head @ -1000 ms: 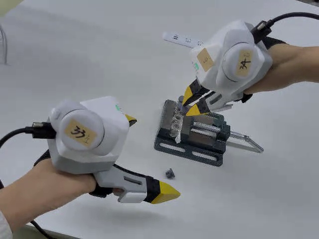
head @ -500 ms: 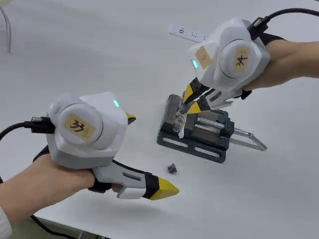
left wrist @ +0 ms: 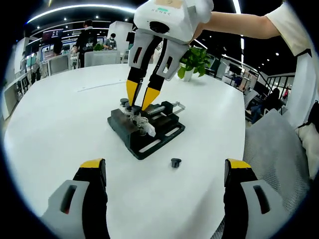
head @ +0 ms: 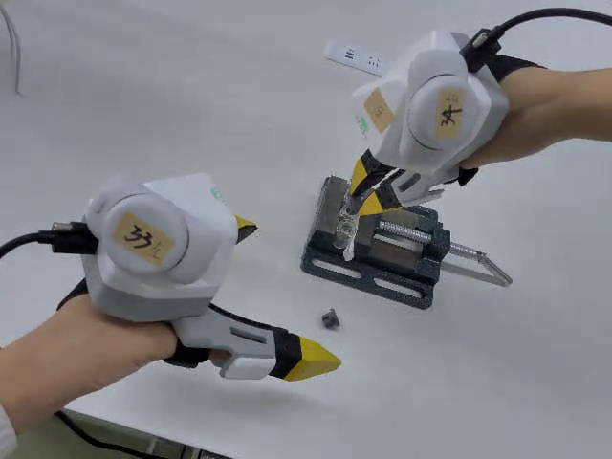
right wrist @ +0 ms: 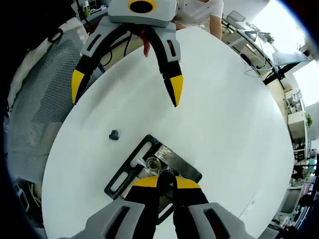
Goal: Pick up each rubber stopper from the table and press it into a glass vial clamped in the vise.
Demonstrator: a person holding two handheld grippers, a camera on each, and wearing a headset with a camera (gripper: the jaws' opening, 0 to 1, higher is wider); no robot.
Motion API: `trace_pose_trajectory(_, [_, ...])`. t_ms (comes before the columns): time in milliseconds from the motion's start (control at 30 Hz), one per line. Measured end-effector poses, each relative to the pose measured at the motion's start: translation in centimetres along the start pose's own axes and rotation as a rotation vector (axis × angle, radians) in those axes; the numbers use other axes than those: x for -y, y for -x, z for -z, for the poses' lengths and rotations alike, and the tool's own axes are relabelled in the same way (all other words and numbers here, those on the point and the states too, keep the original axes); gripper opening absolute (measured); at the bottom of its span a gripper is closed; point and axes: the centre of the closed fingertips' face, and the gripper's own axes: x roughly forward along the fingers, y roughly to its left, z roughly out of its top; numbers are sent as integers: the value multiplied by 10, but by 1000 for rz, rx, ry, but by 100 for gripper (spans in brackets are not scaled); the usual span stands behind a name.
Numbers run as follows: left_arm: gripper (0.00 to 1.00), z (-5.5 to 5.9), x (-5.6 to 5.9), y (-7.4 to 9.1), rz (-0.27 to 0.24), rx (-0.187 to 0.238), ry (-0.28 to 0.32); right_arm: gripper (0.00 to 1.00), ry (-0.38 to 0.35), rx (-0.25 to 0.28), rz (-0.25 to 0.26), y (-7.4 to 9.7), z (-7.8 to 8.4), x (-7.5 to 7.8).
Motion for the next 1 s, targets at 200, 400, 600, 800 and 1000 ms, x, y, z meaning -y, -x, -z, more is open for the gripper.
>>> trace_pose_trajectory(200, [98, 0, 0, 0, -2, 5, 3, 4, -6, -27, -19, -1, -1, 1])
trace_pose_trajectory(400, [98, 0, 1, -1, -2, 7, 9, 4, -93, -57, -35, -1, -1, 0])
trace_pose_trajectory(600, [98, -1, 2, -2, 5, 5, 7, 4, -233, -42, -51, -2, -5, 3])
trace_pose_trajectory(800, [98, -3, 4, -3, 10, 8, 4, 3, -272, -30, -54, -2, -11, 2])
trace_pose_trajectory(1000, [97, -3, 5, -2, 9, 18, 12, 3, -296, 9, -63, 0, 0, 1])
